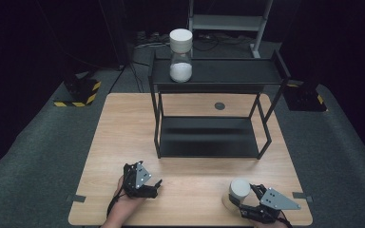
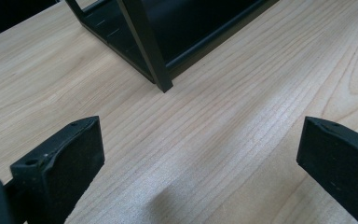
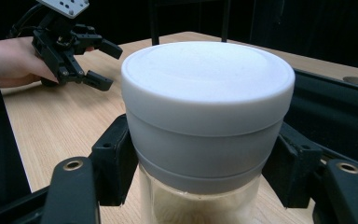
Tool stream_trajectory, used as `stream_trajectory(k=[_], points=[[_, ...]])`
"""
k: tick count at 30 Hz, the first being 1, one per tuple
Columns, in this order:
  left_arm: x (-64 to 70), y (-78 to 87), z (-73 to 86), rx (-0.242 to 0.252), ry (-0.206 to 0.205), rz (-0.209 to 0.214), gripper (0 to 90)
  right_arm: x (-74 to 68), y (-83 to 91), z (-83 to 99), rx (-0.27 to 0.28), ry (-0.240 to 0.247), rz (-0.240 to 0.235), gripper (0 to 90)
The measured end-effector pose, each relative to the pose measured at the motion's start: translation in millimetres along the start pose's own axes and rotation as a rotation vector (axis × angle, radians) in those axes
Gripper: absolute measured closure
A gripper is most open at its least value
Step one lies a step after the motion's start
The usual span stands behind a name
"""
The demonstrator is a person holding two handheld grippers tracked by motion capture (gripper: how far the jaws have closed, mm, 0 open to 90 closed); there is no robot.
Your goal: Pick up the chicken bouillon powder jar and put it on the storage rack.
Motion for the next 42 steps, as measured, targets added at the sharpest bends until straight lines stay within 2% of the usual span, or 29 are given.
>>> stream_trajectory(k=[16, 20, 36, 42], points=[[-0.3, 0.2, 0.3, 0.003, 0.003, 0.003, 0.9, 0.8, -0.5, -1.9, -0.002, -0.011, 0.014, 34.3], [-0.8, 0.3, 0.5, 0.004, 0.006, 0.005, 0.9, 0.2, 2.1, -4.4, 0.007, -0.018, 0.047, 34.3], [-0.2, 0.4, 0.6, 0.007, 0.001, 0.004, 1.0, 2.4, 25.0, -15.5, 0.131, -0.039, 0.193, 34.3], [-0.3, 0.4, 0.6, 0.007, 0.001, 0.005, 1.0, 4.2, 32.9, -23.2, 0.156, -0.035, 0.227, 34.3]])
Point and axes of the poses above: each handheld gripper's, and its own axes: y roughly backward along the jaws, z roughly out of its underside, x roughly to its right, the point moved 9 cm from there along -y, roughly forward along the jaws, and after that the axes turned 6 degrees about -y, right-handed, at the moved point
